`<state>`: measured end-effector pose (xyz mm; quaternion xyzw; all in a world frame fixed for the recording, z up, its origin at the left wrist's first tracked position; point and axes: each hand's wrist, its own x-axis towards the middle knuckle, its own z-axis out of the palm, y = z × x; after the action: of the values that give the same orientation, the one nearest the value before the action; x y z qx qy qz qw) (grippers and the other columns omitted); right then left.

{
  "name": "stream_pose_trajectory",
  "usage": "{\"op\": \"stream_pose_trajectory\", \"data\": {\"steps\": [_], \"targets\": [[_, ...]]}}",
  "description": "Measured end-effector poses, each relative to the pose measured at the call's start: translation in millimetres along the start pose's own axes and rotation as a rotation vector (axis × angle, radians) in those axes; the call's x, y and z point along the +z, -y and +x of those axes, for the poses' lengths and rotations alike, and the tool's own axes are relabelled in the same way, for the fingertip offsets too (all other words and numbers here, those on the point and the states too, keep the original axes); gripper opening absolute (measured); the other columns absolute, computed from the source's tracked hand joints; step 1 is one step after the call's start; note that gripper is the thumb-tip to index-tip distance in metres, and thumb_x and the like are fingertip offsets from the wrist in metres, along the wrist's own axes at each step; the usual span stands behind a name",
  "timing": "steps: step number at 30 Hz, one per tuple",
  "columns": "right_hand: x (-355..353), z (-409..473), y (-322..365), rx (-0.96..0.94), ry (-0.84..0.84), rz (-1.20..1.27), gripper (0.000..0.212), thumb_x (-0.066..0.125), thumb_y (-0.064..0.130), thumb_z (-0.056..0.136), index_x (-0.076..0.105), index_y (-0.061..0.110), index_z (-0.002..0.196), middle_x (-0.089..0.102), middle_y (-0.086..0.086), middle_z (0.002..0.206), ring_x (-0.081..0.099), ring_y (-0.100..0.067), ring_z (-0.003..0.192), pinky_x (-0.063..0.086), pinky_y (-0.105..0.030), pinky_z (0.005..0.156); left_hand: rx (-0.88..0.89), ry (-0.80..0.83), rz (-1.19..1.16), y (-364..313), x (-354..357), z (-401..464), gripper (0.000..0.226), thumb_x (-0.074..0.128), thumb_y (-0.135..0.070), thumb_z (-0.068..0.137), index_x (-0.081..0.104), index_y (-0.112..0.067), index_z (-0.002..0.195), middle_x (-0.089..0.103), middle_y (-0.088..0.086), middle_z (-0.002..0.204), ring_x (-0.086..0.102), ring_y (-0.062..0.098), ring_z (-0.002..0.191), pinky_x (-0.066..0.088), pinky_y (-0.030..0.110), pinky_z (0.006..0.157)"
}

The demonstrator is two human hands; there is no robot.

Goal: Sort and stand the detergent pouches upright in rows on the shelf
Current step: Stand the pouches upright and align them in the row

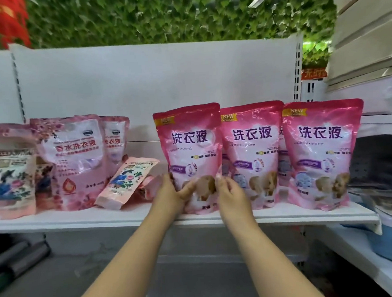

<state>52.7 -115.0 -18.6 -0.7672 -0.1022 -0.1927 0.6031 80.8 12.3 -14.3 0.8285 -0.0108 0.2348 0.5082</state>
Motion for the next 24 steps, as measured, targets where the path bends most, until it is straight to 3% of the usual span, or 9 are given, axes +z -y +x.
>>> {"op": "stream_pose_trajectory", "data": {"steps": [4,6,7,10,12,14,16,21,24], "targets": [[-8.9,11.5,3.3,-0.026,-0.041,-0.095,0.034,0.037,0.036,0.097,0.052,0.025,0.068,0.049,0.013,0.063,0.045,-0.001,0.063,0.033,-0.007,0.052,0.053,0.069,0.018,-3.5,-0.1,9.4,0.064,0.059,-0.036,0.087,0.025,-0.005,0.131,0.053,0.015,0.124,0.053,0.028,0.107,0.036,0.025,0.078],[-6.1,18.2,-1.3,-0.02,-0.082,-0.14,0.03,0.042,0.037,0.095,0.063,0.02,0.083,0.062,0.005,0.078,0.057,-0.011,0.079,0.044,-0.014,0.071,0.058,0.158,0.001,-0.7,0.0,12.6,0.079,0.059,-0.04,0.085,0.012,-0.006,0.139,0.048,0.013,0.131,0.052,0.029,0.111,0.038,0.028,0.081],[-2.8,20.6,-4.3,-0.003,-0.118,-0.153,0.029,0.045,0.038,0.093,0.066,0.018,0.094,0.066,-0.001,0.09,0.06,-0.019,0.09,0.049,-0.028,0.083,0.046,0.217,-0.011,4.0,-1.1,16.1,0.085,0.058,-0.043,0.084,0.006,-0.007,0.141,0.046,0.012,0.134,0.051,0.029,0.114,0.039,0.029,0.084],[4.3,22.1,-13.0,0.02,-0.185,-0.148,0.019,0.054,0.038,0.088,0.064,0.025,0.08,0.068,-0.009,0.09,0.062,-0.033,0.092,0.048,-0.051,0.088,0.02,0.377,-0.123,16.4,-8.7,24.8,0.087,0.063,-0.045,0.08,0.01,-0.012,0.14,0.047,0.005,0.129,0.048,0.027,0.117,0.037,0.032,0.098],[8.8,22.1,-12.4,0.049,-0.196,-0.117,0.016,0.058,0.04,0.085,0.064,0.026,0.078,0.067,-0.006,0.086,0.063,-0.031,0.09,0.05,-0.05,0.089,-0.022,0.489,-0.216,25.7,-11.8,33.0,0.074,0.067,-0.039,0.08,0.021,-0.013,0.131,0.052,0.002,0.124,0.054,0.02,0.107,0.042,0.028,0.097],[10.7,21.6,-8.9,0.073,-0.188,-0.062,0.016,0.06,0.038,0.084,0.063,0.022,0.083,0.066,-0.004,0.087,0.061,-0.025,0.088,0.051,-0.043,0.089,0.01,0.518,-0.204,26.8,-10.9,34.9,0.046,0.062,-0.029,0.087,0.026,-0.013,0.111,0.051,-0.001,0.111,0.051,0.007,0.082,0.041,0.0,0.067],[14.7,20.6,-7.3,0.093,-0.198,-0.056,0.015,0.06,0.034,0.085,0.062,0.019,0.087,0.064,-0.004,0.089,0.059,-0.024,0.088,0.049,-0.041,0.088,0.106,0.442,-0.102,24.9,-12.2,31.5,0.05,0.064,-0.031,0.084,0.021,-0.014,0.103,0.043,0.004,0.098,0.043,0.009,0.073,0.033,-0.004,0.051],[12.0,16.1,-16.0,0.101,-0.282,-0.059,0.036,0.06,0.035,0.084,0.063,0.006,0.106,0.06,0.004,0.08,0.057,-0.016,0.082,0.049,-0.036,0.082,0.141,0.485,-0.09,16.1,-24.9,11.8,0.062,0.06,-0.033,0.086,0.027,-0.01,0.132,0.053,0.0,0.104,0.056,0.004,0.079,0.036,0.002,0.055],[14.4,9.9,-9.9,0.034,-0.327,-0.183,0.032,0.059,0.036,0.086,0.062,0.014,0.108,0.063,0.002,0.094,0.058,-0.018,0.093,0.047,-0.036,0.088,0.315,0.401,0.037,18.2,-60.1,4.3,0.068,0.061,-0.045,0.079,0.034,-0.019,0.135,0.051,0.0,0.132,0.05,0.009,0.109,0.032,0.015,0.084]]}}
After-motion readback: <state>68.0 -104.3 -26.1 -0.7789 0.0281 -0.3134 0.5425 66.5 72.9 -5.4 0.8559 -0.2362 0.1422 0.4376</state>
